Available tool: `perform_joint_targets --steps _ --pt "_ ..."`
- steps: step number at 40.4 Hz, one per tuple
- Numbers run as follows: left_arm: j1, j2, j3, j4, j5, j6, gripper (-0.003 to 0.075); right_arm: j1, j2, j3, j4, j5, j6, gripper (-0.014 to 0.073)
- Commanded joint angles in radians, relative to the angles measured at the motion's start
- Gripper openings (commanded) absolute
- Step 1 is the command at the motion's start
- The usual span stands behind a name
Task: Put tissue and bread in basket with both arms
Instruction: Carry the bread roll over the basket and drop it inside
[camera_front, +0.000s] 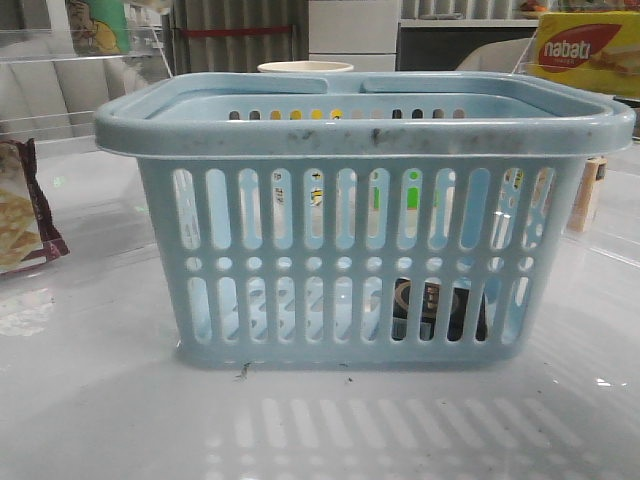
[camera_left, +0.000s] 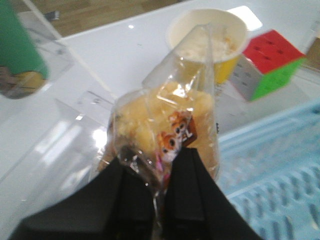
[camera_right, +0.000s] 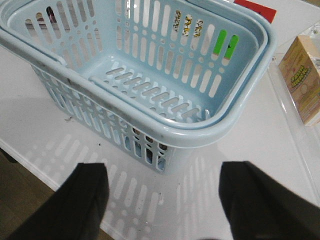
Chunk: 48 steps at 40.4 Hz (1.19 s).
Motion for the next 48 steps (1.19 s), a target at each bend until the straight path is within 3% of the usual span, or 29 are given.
perform_joint_targets --steps 1,10,18,22,28,32,41,48 --pt "-0.097 -0.050 -0.036 -0.019 0.013 0.011 0.0091 0.000 -0.002 -0.026 -0.004 -0.075 -0.008 0.0570" --pt "-0.297 -0.014 -0.004 -0.019 0.020 0.011 0.0090 0.000 -0.002 -0.026 -0.004 -0.075 -0.008 0.0570" --pt "-0.353 0.056 -0.001 -0.019 0.020 0.011 0.0093 0.000 -0.002 -0.026 -0.004 -0.075 -0.008 0.0570" --pt "-0.349 0.091 -0.001 -0.017 0.013 0.011 0.0149 0.000 -0.002 -0.026 -0.004 -0.075 -0.008 0.0570" --pt "-0.339 0.115 -0.001 -0.017 0.011 0.002 0.0377 0.000 -0.002 -0.026 -0.004 -0.075 -0.008 0.0570" --pt "-0.339 0.109 -0.001 -0.017 0.011 0.002 0.0484 0.000 -0.002 -0.026 -0.004 -0.075 -0.008 0.0570" --pt "-0.339 0.032 0.012 -0.017 0.035 0.002 0.0496 0.000 -0.002 -0.026 -0.004 -0.075 -0.008 0.0570" --pt "-0.339 -0.125 0.131 -0.021 -0.002 0.002 0.0496 0.000 -0.002 -0.026 -0.004 -0.075 -0.008 0.0570"
